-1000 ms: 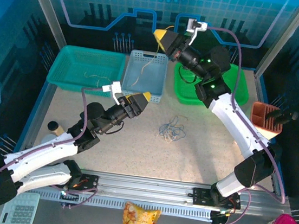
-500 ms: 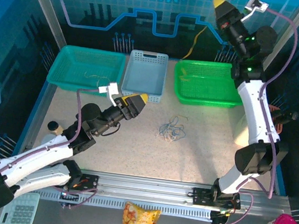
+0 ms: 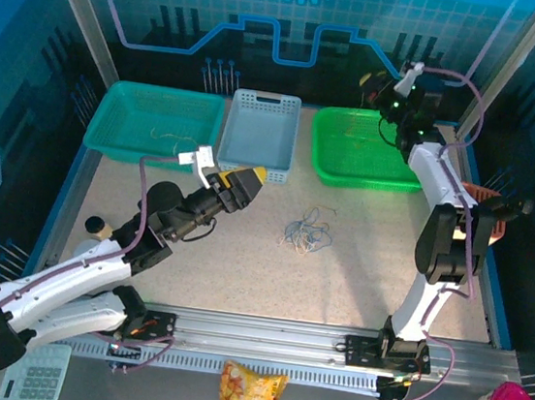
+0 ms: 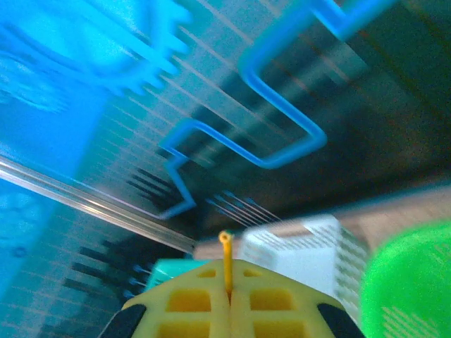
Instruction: Untangle the cables
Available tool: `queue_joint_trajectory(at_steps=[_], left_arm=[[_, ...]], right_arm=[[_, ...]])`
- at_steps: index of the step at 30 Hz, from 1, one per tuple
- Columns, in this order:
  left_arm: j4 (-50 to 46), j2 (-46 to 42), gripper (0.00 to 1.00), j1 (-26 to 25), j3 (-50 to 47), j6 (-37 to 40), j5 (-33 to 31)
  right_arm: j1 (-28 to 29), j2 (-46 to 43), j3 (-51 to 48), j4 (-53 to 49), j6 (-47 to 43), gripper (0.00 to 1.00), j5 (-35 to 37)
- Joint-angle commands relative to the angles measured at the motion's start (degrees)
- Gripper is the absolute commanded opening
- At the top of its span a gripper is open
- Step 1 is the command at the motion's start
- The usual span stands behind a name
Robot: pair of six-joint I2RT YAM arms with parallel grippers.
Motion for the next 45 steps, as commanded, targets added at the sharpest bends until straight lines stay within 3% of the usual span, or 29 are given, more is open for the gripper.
queue_joint_trajectory(at_steps=[1, 8, 10, 15, 17, 19, 28, 39, 45], left_arm=[[0.18, 0.63, 0.99, -0.19, 2.01, 1.05, 0.13], [-1.42, 1.12, 0.99, -0.21, 2.11, 0.77, 0.26], [-1.85, 1.25, 0.99, -0.26, 2.11, 0.69, 0.26], [-3.58, 1.38, 0.99, -0.27, 2.61, 0.42, 0.47], [-4.35, 1.38, 0.99, -0.30, 2.81, 0.51, 0.56], [-4.71, 1.51, 0.99, -0.28, 2.89, 0.59, 0.61], [-6.88, 2.73, 0.99, -0.31, 3.07, 2.49, -0.18], [-16.97, 5.09, 0.99, -0.12, 3.43, 5.83, -1.57], [-21.29, 5.66, 0.99, -0.09, 3.26, 7.25, -2.55]], right_arm=[[-0.01, -0.28, -2.78, -0.66, -4.93, 0.00, 1.78], [0.08, -1.21, -3.75, -13.33, -12.39, 0.04, 11.74], [-0.04, -0.77, -1.84, -18.57, -13.77, 0.17, 15.41], [-0.22, 0.21, 3.92, -27.84, -17.32, 0.65, 20.26], [-0.25, -0.66, 4.66, -28.73, -18.22, 0.77, 21.46], [-0.41, -1.62, 5.08, -29.24, -18.70, 0.82, 22.07], [1.09, -10.08, -0.78, -26.68, -16.21, 0.82, 17.49], [12.88, -33.54, -32.34, -25.81, -18.90, 0.80, 18.73], [16.61, -42.26, -46.43, -29.11, -19.12, 0.73, 21.35]])
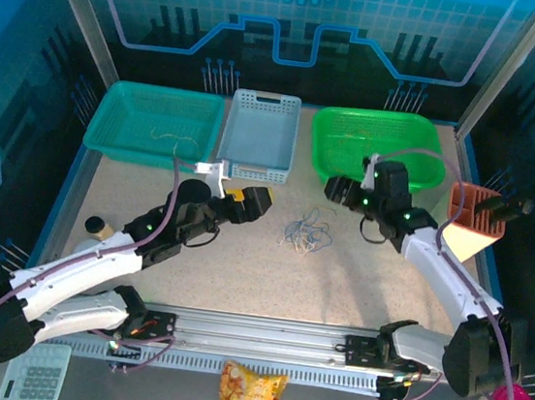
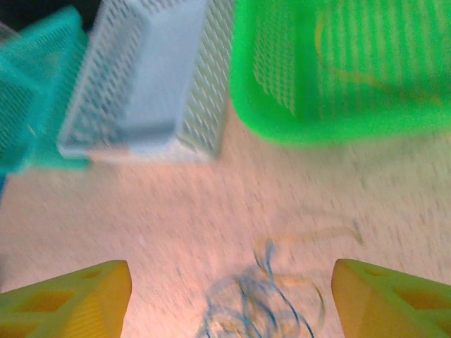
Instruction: Untangle the cables
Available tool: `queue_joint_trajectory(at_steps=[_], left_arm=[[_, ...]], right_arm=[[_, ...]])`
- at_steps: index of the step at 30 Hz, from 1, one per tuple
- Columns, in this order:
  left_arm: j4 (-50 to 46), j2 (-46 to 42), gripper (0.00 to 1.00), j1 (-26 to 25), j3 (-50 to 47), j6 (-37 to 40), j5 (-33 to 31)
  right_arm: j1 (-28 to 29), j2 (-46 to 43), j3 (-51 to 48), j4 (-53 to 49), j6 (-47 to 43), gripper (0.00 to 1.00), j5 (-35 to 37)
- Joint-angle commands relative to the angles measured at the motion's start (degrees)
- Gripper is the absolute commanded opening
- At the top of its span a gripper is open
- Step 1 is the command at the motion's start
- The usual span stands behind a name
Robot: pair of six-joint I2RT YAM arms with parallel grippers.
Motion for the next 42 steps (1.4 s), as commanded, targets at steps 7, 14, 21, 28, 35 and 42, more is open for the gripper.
queue_joint_trajectory(at_steps=[7, 14, 21, 28, 35, 42], left_arm=[[-5.06, 1.83, 0.99, -0.07, 2.35, 2.95, -1.19], [-4.98, 3.46, 0.99, -0.10, 2.59, 2.69, -0.45], [-4.92, 3.96, 0.99, -0.10, 2.66, 2.51, -0.03], [-4.61, 4.01, 0.99, -0.16, 2.73, 2.51, 0.34], [-4.79, 3.85, 0.99, -0.03, 2.75, 2.42, 0.52], [-5.49, 2.67, 0.99, -0.11, 1.79, 2.21, -0.17]], right_arm=[[3.00, -1.80, -10.96, -0.81, -2.23, 0.56, -2.03], [6.02, 3.42, -10.59, 2.90, -1.41, 0.47, -2.26], [7.51, 8.46, -9.19, 4.60, -1.13, 0.42, -0.33], [7.58, 10.70, -9.13, 5.66, -1.56, 0.30, 1.56], [7.66, 10.12, -6.95, 4.39, -4.26, 0.00, -0.79], [11.07, -0.68, -3.71, -0.83, -5.71, 0.00, -5.00]])
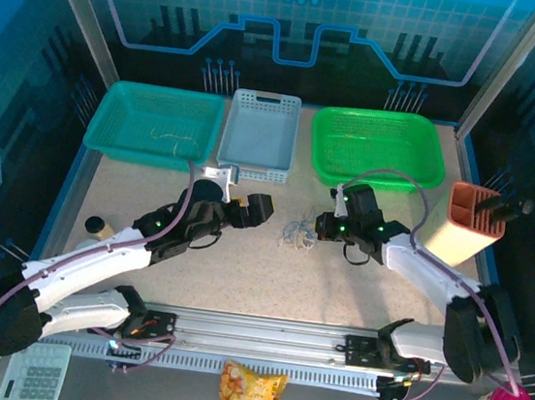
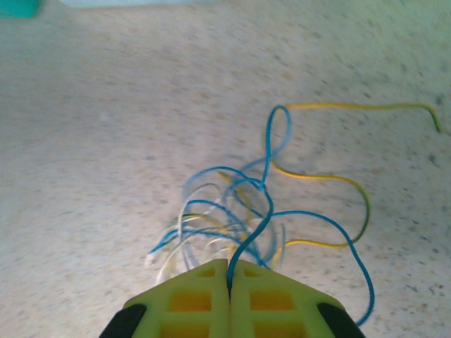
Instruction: Untangle the cables
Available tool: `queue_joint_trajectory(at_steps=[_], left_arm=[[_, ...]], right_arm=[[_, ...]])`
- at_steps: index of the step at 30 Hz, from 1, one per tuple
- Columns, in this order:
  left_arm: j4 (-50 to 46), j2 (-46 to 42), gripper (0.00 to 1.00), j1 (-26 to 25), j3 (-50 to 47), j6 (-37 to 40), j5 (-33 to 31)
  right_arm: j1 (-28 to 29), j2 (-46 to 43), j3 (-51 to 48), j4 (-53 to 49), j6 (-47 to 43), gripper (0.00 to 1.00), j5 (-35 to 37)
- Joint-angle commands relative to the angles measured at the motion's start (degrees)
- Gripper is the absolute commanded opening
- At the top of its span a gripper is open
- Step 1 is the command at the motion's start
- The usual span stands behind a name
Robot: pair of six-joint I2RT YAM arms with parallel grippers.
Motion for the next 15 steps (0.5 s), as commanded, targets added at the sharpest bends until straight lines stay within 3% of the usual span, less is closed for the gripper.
queue_joint_trajectory(at_steps=[1, 12, 15], left_arm=[[-0.52, -1.44, 0.99, -0.10, 0.87, 0.79, -0.07], [0.07, -2.97, 0.99, -0.01, 0.38, -1.52, -1.00], [0.38, -3.38, 0.99, -0.10, 0.43, -2.57, -0.78]], right_arm=[[2.95, -6.33, 3.71, -3.20, -2.21, 0.00, -3.16], [5.76, -16.55, 7.24, 0.35, -2.83, 0.00, -8.51], [5.70, -14.85, 8.22, -2.96, -4.13, 0.00, -6.47]])
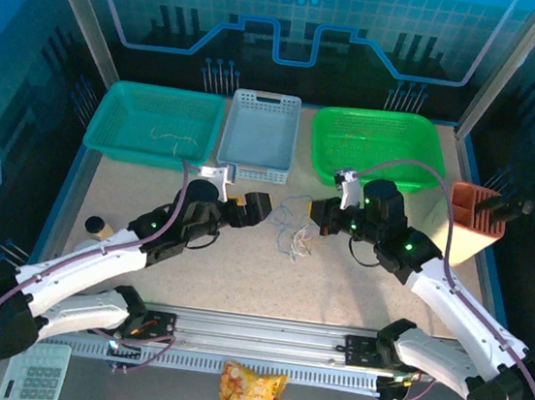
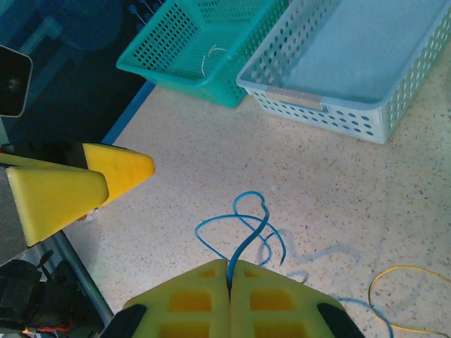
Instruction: Untangle the cables
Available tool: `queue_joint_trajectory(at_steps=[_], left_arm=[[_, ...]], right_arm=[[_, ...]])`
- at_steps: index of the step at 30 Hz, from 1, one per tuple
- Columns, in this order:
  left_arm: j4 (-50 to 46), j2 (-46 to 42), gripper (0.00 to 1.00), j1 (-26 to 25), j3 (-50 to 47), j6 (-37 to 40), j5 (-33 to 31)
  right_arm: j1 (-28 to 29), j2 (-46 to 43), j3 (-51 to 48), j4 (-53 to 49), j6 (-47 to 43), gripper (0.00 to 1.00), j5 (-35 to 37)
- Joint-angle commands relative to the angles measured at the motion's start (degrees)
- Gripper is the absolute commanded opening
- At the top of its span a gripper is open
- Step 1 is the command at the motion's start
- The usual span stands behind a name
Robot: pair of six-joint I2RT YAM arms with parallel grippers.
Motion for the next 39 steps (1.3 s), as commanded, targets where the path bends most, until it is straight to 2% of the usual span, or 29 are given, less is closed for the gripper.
queue_joint_trajectory(at_steps=[1, 2, 4, 7, 12, 16, 30, 39], left_arm=[[0.82, -1.34, 0.99, -0.02, 0.47, -1.88, -0.61], [0.95, -1.35, 0.99, 0.06, 0.46, -2.17, -0.45], [0.96, -1.34, 0.99, 0.07, 0.52, -2.92, -0.09], [1.76, -1.52, 0.99, 0.14, 0.14, -4.88, 0.15], [6.20, -1.46, 0.99, 1.12, -1.93, -11.75, 2.13], [11.95, -0.62, 0.93, 1.37, -4.01, -15.09, 4.58], [16.16, 6.60, 0.74, 1.25, -4.58, -3.26, 9.86], [17.77, 13.25, 0.69, 1.30, -4.16, 0.00, 11.62]], right_arm=[[0.90, 1.03, 1.79, 0.03, -2.45, 0.00, -2.81], [1.01, 0.13, -0.06, 4.28, -1.36, 0.00, -5.43], [1.36, -1.34, -2.21, 8.40, 0.94, 0.00, -5.31], [1.31, -0.62, -1.49, 6.60, 0.09, 0.00, -3.45], [1.33, -1.59, -2.99, 9.41, 0.35, 0.00, -3.19], [1.32, -2.82, -4.22, 11.80, 0.36, 0.00, -2.31], [1.13, -0.81, -2.86, 11.86, 0.01, 0.00, -3.72], [0.75, -0.52, -2.42, 11.69, -0.08, 0.00, -4.51]])
